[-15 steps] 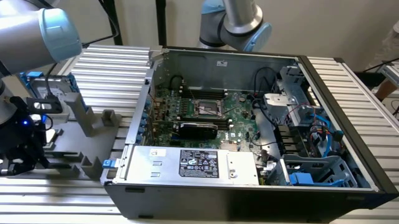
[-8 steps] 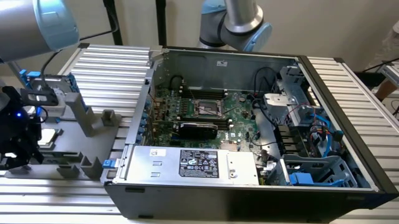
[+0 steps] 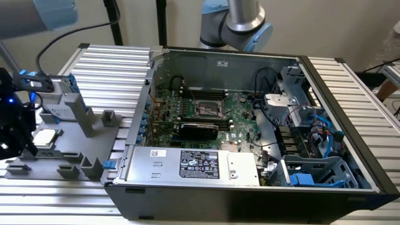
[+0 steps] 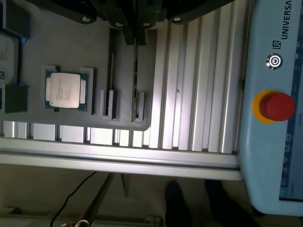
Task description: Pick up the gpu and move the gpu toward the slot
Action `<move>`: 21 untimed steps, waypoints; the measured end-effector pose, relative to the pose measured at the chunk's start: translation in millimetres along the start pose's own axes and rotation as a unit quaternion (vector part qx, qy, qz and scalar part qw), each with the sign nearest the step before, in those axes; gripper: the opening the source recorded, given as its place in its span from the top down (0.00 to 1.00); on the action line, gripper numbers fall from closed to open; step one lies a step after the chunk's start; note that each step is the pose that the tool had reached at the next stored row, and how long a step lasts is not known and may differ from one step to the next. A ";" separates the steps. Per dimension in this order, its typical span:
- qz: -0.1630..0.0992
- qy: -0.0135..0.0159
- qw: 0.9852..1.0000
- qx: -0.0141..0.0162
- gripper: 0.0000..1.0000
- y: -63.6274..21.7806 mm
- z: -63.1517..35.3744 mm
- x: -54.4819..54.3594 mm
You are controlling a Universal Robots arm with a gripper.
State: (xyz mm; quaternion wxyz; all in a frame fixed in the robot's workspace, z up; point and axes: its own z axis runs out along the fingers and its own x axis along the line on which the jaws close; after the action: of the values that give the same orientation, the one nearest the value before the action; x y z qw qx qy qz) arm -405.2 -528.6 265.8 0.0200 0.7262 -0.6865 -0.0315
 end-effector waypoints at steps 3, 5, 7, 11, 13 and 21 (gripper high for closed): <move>0.000 0.000 1.000 -0.003 0.86 -3.1 -13.8 0.0; 0.000 0.000 1.000 -0.005 0.86 -5.0 -22.9 0.0; 0.000 0.000 1.000 -0.007 0.86 -7.3 -32.4 0.0; 0.000 0.000 1.000 -0.009 0.86 -14.5 -50.9 0.1; 0.000 0.000 1.000 -0.009 0.86 -20.5 -60.8 0.2; 0.000 0.000 1.000 -0.009 0.86 -44.9 -95.0 0.7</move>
State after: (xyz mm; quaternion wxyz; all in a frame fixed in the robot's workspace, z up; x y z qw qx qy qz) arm -353.5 -528.1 357.3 0.0261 0.7259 -0.6863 -0.0379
